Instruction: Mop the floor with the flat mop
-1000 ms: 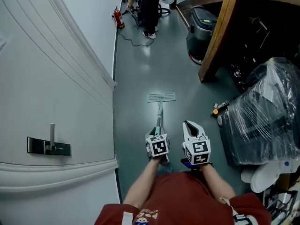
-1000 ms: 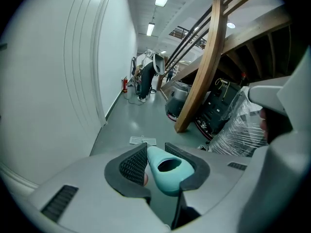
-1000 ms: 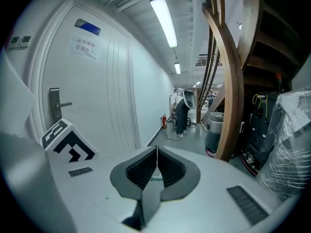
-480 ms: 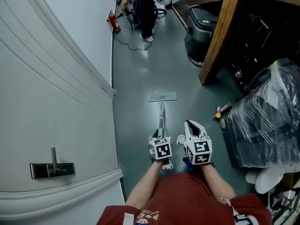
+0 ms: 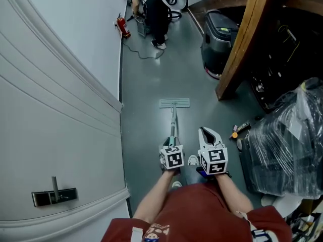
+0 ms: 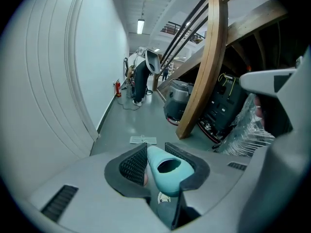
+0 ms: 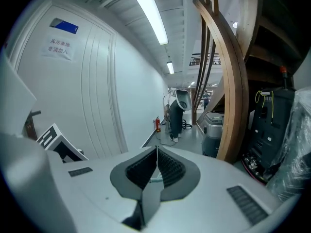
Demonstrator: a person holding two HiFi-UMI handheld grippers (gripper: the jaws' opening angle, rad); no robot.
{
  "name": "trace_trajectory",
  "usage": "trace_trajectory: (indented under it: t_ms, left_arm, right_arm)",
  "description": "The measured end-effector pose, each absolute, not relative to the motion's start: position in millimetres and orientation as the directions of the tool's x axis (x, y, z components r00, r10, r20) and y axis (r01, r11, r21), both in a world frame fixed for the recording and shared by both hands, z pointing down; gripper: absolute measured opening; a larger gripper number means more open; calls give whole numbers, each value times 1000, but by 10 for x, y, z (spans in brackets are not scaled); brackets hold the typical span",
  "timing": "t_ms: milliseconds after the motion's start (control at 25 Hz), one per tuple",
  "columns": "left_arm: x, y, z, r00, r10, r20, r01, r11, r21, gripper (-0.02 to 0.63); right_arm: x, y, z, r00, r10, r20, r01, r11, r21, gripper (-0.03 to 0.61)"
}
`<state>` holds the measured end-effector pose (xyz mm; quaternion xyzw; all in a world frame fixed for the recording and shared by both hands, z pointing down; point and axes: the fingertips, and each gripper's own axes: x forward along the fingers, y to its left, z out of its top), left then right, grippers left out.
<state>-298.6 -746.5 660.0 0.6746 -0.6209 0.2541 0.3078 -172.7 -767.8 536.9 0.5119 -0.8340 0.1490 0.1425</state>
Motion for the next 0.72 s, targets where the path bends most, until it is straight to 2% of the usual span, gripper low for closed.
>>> trace_trajectory:
  t_ms: [720]
  left_arm:
    - [-2588, -8293, 6578, 61, -683, 728, -996, 8, 91, 129]
  right_arm:
    - [-1308, -8505, 5451, -476, -783, 400, -875, 466, -131, 20]
